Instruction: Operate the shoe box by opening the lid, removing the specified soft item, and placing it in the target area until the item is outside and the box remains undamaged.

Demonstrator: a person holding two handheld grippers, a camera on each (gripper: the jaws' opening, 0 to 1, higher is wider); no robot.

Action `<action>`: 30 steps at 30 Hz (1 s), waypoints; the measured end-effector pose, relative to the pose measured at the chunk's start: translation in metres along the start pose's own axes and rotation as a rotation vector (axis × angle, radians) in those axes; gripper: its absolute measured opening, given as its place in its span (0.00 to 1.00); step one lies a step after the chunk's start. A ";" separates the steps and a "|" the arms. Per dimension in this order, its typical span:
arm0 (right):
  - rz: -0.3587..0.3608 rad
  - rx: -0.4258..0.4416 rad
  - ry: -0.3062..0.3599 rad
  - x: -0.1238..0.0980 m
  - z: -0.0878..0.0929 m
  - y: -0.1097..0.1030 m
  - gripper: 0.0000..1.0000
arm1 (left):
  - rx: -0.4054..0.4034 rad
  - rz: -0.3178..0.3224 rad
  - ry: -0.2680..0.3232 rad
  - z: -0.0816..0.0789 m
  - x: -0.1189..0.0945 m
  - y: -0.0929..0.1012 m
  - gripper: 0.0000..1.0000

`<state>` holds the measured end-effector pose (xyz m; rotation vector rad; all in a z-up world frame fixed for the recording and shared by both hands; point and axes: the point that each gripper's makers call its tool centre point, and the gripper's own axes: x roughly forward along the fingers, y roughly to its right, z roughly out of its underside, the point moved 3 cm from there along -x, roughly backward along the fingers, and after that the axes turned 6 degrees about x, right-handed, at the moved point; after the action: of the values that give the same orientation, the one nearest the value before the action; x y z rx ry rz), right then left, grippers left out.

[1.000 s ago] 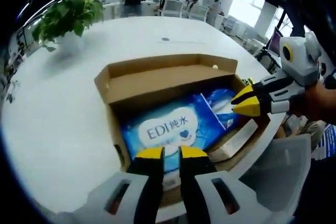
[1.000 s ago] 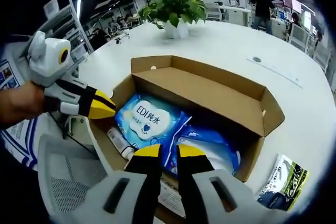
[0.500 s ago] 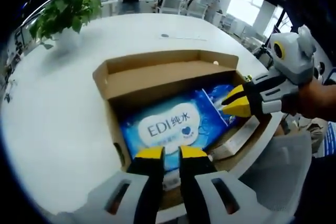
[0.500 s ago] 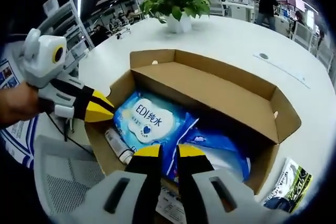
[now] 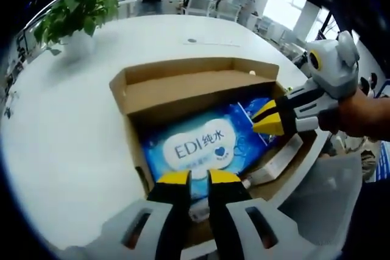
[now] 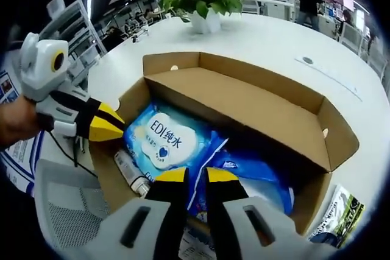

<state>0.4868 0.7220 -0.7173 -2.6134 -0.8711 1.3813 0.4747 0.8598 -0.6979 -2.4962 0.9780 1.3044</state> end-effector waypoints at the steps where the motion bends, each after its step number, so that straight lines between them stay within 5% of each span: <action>1: 0.000 0.001 -0.002 0.001 0.000 0.000 0.09 | 0.003 0.000 0.002 0.000 0.001 -0.001 0.07; 30: -0.026 0.016 -0.039 0.025 0.005 0.000 0.07 | -0.006 0.009 -0.005 -0.002 0.004 -0.003 0.07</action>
<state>0.4938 0.7341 -0.7387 -2.5622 -0.8918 1.4311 0.4797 0.8596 -0.7002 -2.4942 0.9874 1.3174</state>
